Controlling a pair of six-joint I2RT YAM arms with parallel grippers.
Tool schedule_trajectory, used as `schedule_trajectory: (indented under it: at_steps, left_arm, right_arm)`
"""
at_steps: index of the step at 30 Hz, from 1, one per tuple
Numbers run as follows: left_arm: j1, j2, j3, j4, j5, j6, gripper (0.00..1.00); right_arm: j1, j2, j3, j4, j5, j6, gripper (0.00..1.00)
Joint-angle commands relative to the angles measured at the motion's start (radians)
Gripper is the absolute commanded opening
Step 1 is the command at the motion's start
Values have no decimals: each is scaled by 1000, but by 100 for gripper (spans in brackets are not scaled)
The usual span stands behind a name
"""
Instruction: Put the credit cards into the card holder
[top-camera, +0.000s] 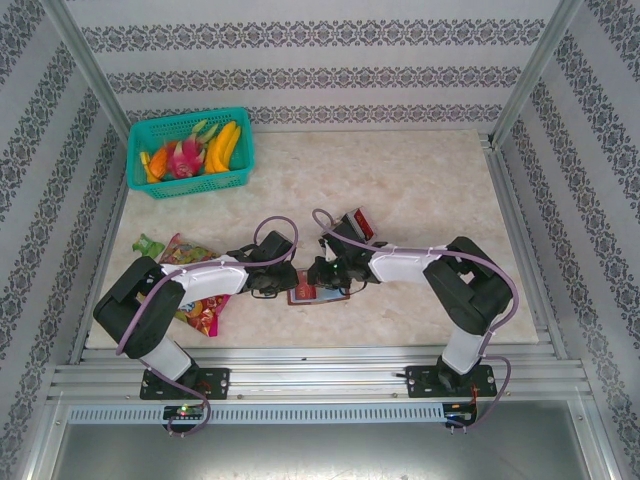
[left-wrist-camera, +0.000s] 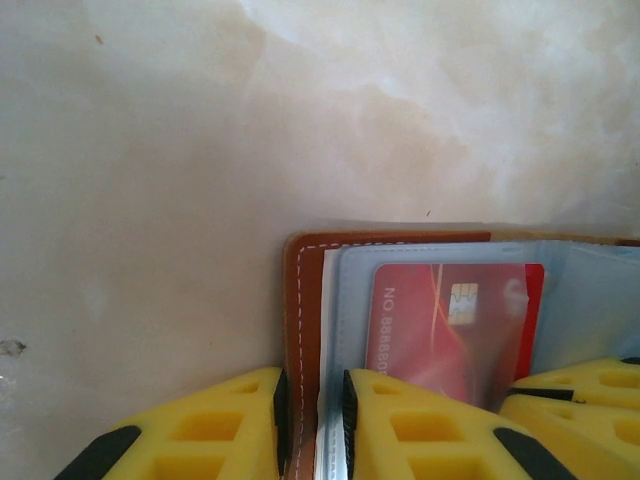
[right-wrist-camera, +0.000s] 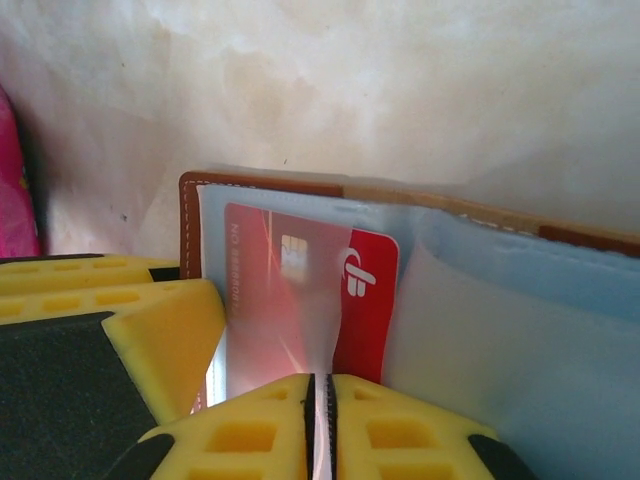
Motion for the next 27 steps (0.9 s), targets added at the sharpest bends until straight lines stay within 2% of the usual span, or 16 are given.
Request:
schedule_trajectory:
  at_steps: [1,5,7,17,22,27]
  left_arm:
    - [2,8,2,-25,-7,13,24]
    - [2,16,5,-28,-4,12,24]
    - [2,18,6,-30,-3,14,24]
    - [2,18,8,-22,0,13,24]
    - [2,15,8,-25,1,15,23]
    - [2,11,2,-25,0,14,23]
  right_arm:
    - [17,-33,46,-153,126,-71,18]
    - [27,-92,78,-317,319,-97,20]
    - [32,-107,85,-351,357,-113,20]
    - [66,-97,97,-197,200,-111,20]
    - [72,-32,135,-209,175,-111,21]
    - [71,4,128,-232,203,-87,23]
